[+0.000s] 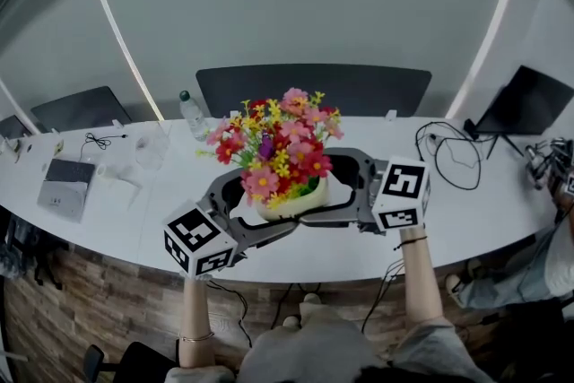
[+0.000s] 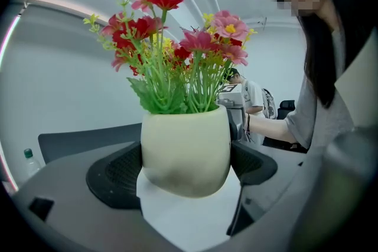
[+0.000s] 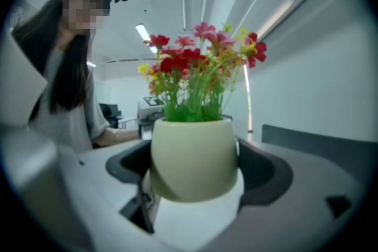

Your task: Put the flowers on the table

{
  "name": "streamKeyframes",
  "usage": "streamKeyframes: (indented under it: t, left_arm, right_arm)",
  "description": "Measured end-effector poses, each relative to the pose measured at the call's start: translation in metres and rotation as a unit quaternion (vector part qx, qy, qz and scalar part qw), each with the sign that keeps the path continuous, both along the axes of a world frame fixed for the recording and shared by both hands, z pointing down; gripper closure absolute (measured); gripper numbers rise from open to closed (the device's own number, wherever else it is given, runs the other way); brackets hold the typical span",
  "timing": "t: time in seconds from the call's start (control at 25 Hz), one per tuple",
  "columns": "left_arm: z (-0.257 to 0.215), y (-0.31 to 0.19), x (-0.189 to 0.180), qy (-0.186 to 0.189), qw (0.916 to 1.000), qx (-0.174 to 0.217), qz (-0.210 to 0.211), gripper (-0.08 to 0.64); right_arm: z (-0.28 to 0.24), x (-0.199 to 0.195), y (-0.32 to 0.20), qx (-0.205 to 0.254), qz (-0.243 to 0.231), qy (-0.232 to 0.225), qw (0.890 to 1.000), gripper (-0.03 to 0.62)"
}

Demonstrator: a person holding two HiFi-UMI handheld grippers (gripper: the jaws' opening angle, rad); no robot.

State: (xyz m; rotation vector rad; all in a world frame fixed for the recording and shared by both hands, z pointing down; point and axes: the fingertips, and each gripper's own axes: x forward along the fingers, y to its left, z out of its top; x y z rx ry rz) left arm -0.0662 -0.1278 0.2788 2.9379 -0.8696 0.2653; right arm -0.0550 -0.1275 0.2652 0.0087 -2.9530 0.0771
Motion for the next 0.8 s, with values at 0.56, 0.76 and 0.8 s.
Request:
streamKeyframes:
  t: [0.56,0.76,0.8]
  left_arm:
    - [0.029,-0.043,0.004,-0.011,0.9995,-0.01,-0.028,0.094]
    - [0.039,-0.05,-0.002,-0.01,0.9992,-0.021,-0.032,0.094]
    - [0.041,-0.052,-0.004,-0.011,0.9992,-0.022,-0.031,0.094]
  right_arm:
    - [0.03,0.004,-0.043,-0.01,-0.026,-0.001,1.0,0.146]
    - [0.039,-0.003,-0.051,-0.021,-0.029,0.005,0.999,0.146]
    - [0.042,-0.005,-0.053,-0.021,-0.029,0.007,0.999,0.146]
